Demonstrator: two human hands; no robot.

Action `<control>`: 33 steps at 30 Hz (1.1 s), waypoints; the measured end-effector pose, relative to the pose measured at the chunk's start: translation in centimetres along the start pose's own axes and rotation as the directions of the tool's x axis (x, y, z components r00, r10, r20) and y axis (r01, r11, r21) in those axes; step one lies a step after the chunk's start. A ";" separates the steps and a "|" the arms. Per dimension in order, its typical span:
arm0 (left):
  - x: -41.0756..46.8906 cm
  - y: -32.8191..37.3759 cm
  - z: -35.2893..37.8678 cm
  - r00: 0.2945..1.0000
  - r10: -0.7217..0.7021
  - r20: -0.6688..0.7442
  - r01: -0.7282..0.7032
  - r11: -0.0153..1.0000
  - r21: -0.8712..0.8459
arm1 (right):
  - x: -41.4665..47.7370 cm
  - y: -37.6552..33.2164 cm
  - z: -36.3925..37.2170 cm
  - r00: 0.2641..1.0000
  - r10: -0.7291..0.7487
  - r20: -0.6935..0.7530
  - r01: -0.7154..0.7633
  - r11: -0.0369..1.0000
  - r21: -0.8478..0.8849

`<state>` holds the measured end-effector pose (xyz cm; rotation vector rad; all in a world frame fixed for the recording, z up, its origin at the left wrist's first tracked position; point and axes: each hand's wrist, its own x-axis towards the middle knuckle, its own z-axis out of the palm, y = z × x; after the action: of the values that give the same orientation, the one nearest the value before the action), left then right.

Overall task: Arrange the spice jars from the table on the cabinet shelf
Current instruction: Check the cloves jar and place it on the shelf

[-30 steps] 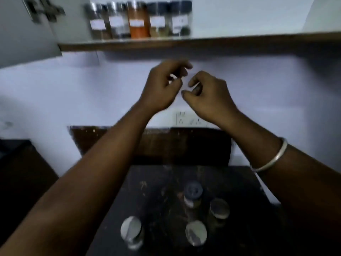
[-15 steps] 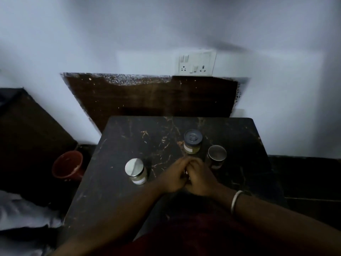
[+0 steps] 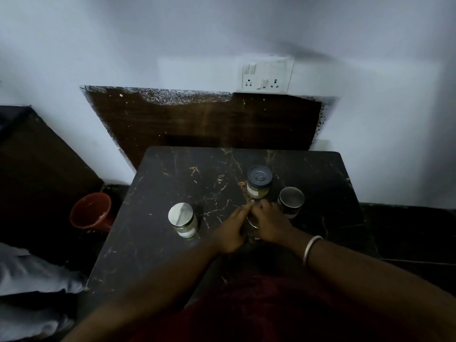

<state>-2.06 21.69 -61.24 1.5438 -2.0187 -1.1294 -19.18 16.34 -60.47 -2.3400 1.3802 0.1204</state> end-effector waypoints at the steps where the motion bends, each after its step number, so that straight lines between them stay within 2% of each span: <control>1: 0.0 0.3 -0.6 1.000 0.025 -0.013 -0.026 0.999 -0.035 | 0.1 -0.4 -1.1 1.000 -0.004 -0.006 0.004 1.000 0.015; 3: 0.0 1.2 -2.1 0.998 0.059 -0.038 -0.064 0.989 -0.134 | 0.4 -1.2 -3.9 1.000 -0.010 -0.015 0.011 0.997 0.075; 6: 0.0 3.9 -5.1 0.988 0.096 -0.122 -0.130 0.942 -0.311 | 0.2 -2.2 -9.5 1.000 -0.001 0.010 -0.002 0.947 0.322; 9: -0.6 8.0 -8.4 0.959 0.045 -0.279 -0.193 0.826 -0.530 | -1.3 -3.2 -15.6 0.993 0.006 -0.115 0.048 0.889 0.456; 11: -1.0 11.2 -10.3 0.924 0.039 -0.381 -0.264 0.785 -0.561 | -2.9 -4.2 -19.1 0.979 0.002 -0.203 0.109 0.840 0.531; 14: -1.8 15.6 -11.9 0.858 0.111 -0.501 -0.410 0.736 -0.539 | -5.1 -6.2 -22.9 0.932 -0.027 -0.362 0.257 0.754 0.604; 16: -2.1 17.9 -12.8 0.824 0.096 -0.558 -0.481 0.638 -0.601 | -6.3 -7.4 -24.4 0.862 -0.015 -0.506 0.389 0.658 0.644; 18: -2.5 19.7 -13.5 0.823 0.052 -0.565 -0.504 0.523 -0.687 | -7.4 -8.3 -25.1 0.791 0.044 -0.610 0.508 0.508 0.696; 20: -2.9 20.9 -14.1 0.831 0.071 -0.551 -0.520 0.453 -0.725 | -8.1 -8.9 -25.1 0.727 0.099 -0.679 0.609 0.365 0.705; 22: -3.1 21.4 -14.3 0.829 0.114 -0.548 -0.531 0.469 -0.706 | -8.2 -9.2 -24.6 0.684 0.138 -0.717 0.668 0.277 0.691; 25: -2.8 21.6 -14.1 0.817 0.117 -0.565 -0.543 0.487 -0.684 | -7.8 -9.2 -23.8 0.697 0.167 -0.698 0.673 0.183 0.716; 33: -2.5 21.4 -13.8 0.825 0.070 -0.561 -0.523 0.470 -0.711 | -7.3 -9.0 -23.6 0.715 0.197 -0.670 0.645 0.182 0.742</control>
<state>-5.28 20.58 -35.85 0.7475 -1.0274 -1.1660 -18.34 16.79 -34.20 -1.3183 0.7323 -1.4431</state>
